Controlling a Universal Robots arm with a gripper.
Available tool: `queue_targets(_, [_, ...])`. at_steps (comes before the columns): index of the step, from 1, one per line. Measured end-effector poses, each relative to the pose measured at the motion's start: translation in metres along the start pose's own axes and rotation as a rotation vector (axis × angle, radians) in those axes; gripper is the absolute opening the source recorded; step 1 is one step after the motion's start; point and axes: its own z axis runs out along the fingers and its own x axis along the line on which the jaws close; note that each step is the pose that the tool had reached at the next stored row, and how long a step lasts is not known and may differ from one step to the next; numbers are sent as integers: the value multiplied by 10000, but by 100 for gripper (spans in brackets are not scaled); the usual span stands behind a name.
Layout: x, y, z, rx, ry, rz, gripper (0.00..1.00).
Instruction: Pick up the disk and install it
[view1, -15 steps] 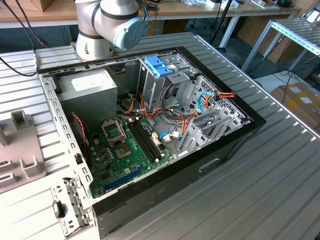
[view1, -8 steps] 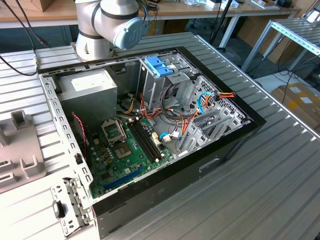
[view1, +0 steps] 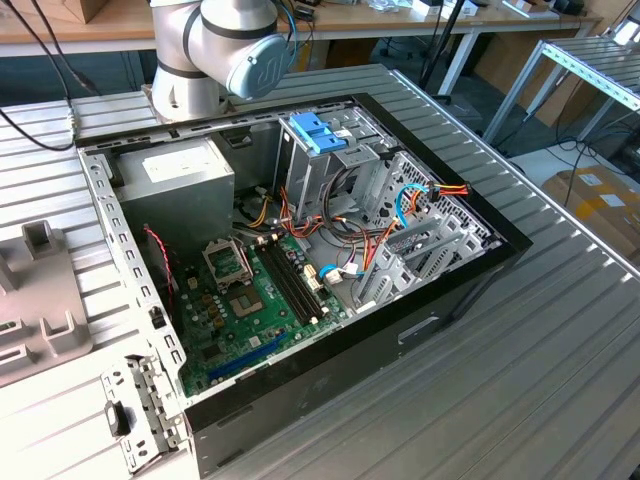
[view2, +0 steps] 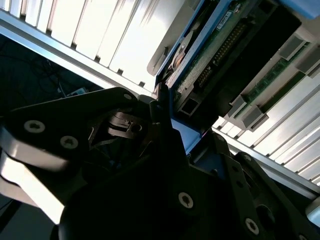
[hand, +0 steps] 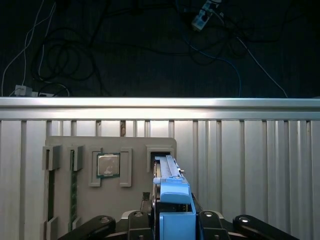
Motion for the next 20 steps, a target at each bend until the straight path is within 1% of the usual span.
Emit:
queue_targets(8, [-1,1,-35,0,-1,-1,37])
queue_targets(20, [-1,3,-66,0,-7,-1,37])
